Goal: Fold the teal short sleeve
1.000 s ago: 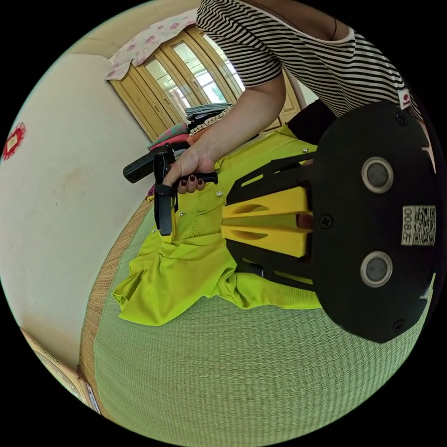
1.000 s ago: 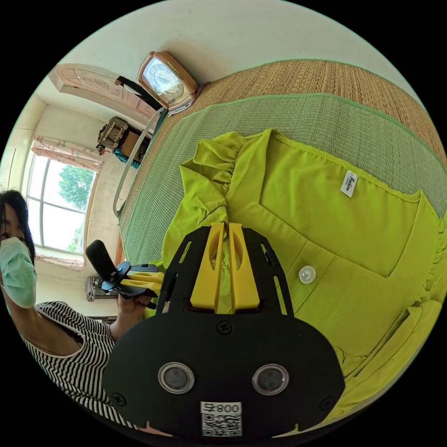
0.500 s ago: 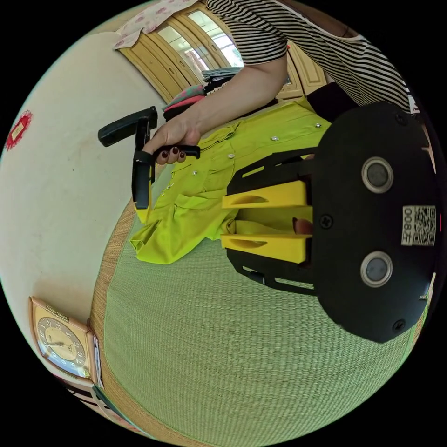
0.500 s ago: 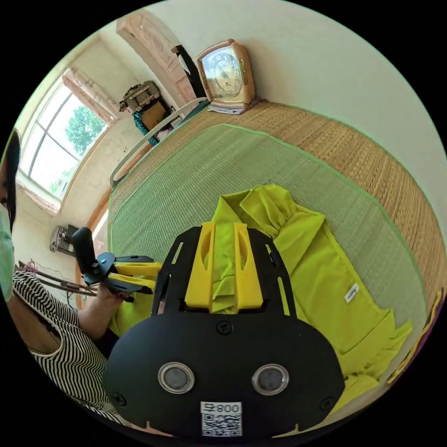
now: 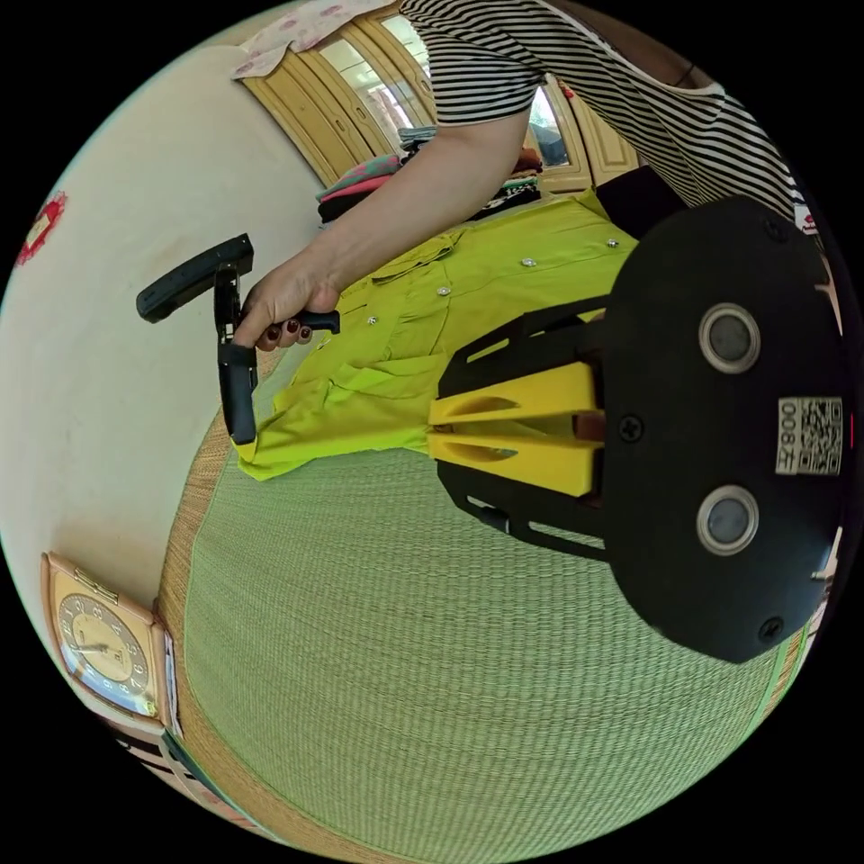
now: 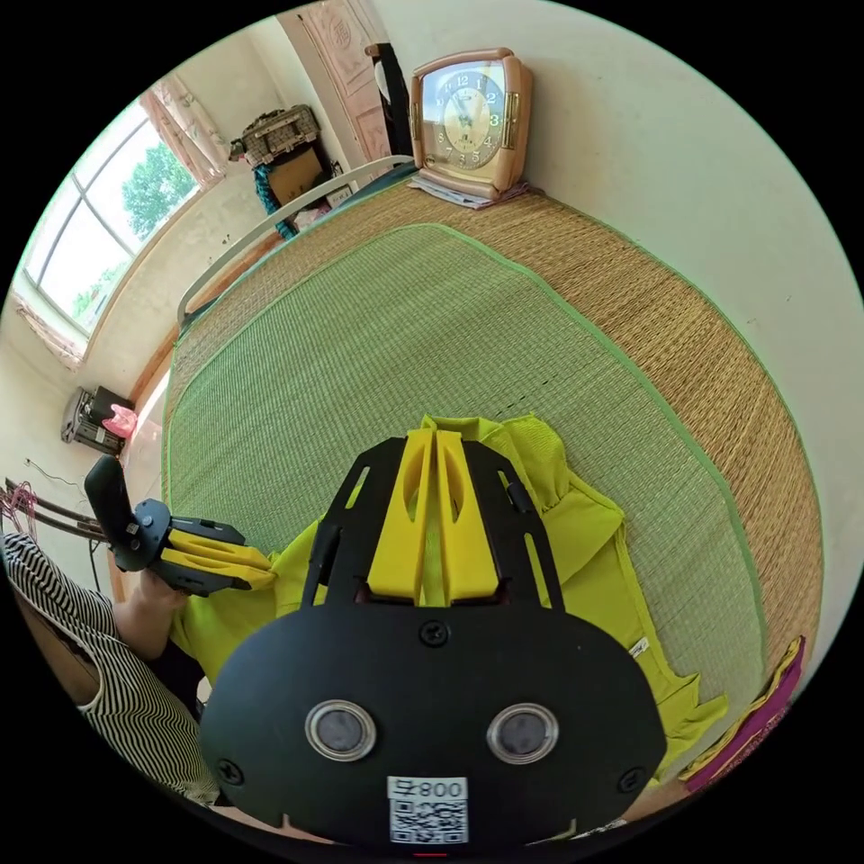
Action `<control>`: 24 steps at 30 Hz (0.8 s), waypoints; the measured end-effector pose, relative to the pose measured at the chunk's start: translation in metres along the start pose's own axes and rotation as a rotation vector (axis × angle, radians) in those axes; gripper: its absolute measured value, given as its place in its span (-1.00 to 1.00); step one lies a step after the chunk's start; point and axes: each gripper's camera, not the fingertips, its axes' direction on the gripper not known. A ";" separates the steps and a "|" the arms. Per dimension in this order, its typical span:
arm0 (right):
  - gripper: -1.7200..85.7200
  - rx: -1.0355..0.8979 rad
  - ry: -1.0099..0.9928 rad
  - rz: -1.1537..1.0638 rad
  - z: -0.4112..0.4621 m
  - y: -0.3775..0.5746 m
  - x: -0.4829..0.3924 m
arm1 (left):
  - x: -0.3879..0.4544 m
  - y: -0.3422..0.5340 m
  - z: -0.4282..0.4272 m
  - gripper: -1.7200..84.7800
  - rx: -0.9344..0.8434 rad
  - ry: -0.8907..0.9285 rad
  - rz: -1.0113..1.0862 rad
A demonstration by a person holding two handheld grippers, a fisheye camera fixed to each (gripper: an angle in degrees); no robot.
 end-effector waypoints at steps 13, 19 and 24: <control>-0.95 -0.008 0.026 -0.003 0.003 0.005 -0.002 | -0.033 0.004 -0.018 -0.89 0.101 0.066 -0.049; -0.95 0.105 0.027 -0.004 -0.029 0.036 -0.015 | -0.031 -0.003 -0.010 -0.92 0.095 0.131 0.004; -0.96 -0.022 0.040 -0.058 0.003 0.061 -0.034 | -0.033 -0.011 0.006 -0.94 -0.001 0.083 -0.011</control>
